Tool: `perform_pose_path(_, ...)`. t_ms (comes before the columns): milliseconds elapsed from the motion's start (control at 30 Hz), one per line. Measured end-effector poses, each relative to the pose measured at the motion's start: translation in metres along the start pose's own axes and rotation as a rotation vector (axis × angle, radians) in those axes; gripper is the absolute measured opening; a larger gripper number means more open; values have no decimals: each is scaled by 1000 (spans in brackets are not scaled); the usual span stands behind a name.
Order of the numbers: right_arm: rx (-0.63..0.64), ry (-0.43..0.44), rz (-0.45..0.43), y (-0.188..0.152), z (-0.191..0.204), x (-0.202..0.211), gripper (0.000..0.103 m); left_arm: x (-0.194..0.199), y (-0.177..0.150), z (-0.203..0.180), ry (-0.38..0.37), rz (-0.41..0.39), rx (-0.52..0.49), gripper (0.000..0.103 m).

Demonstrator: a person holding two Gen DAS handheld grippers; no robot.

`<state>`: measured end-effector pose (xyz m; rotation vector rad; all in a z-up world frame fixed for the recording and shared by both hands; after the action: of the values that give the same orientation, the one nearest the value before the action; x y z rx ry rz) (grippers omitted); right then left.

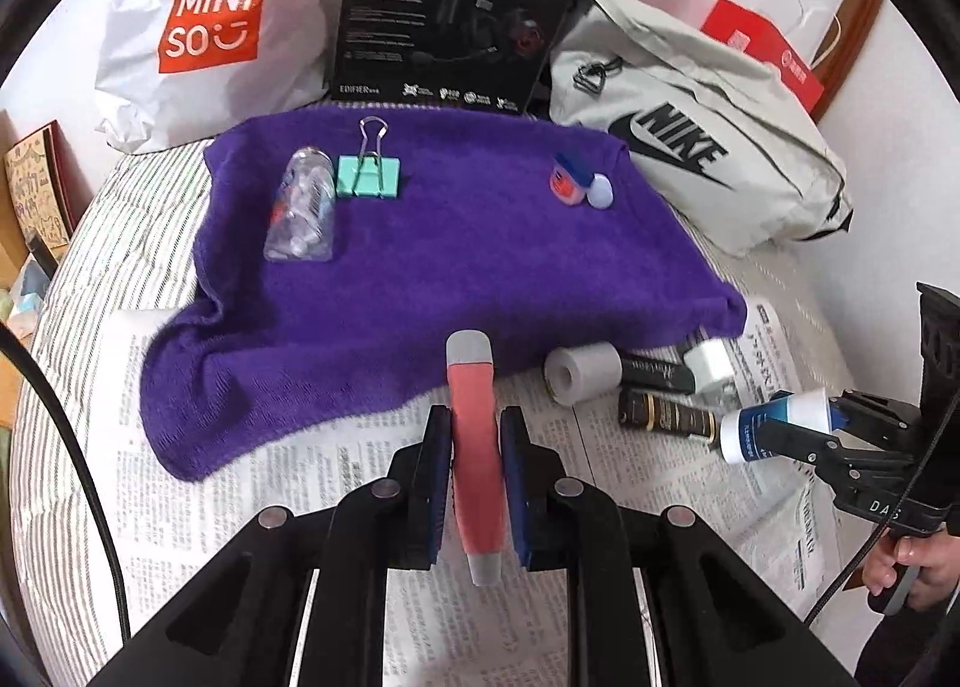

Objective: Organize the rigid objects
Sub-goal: 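Lower the pink tube onto the towel while the right tool carries the white-and-blue bottle there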

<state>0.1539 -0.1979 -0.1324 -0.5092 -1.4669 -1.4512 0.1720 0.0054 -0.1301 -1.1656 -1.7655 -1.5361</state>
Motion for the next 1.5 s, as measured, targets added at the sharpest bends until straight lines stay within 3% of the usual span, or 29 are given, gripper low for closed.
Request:
perform_pose_path(667, 25, 14, -117, 107, -5, -8, 37, -23, 75, 32, 27, -32, 0, 16)
perform_pose_path(967, 56, -69, -36, 133, -17, -66, 37, -67, 82, 45, 60, 41, 12, 16)
perform_pose_path(1500, 81, -140, -17, 161, -26, -100, 37, -94, 93, 49, 142, 76, -24, 16)
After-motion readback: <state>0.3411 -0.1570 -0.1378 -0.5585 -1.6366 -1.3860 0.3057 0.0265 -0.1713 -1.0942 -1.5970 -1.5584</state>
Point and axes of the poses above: each gripper's, at about its wrist camera, not at the fingertips, and x roughly against the way its jaws point, z to its left, y to its top, the point moved 8 cm from there along -x, roughly the way its jaws point
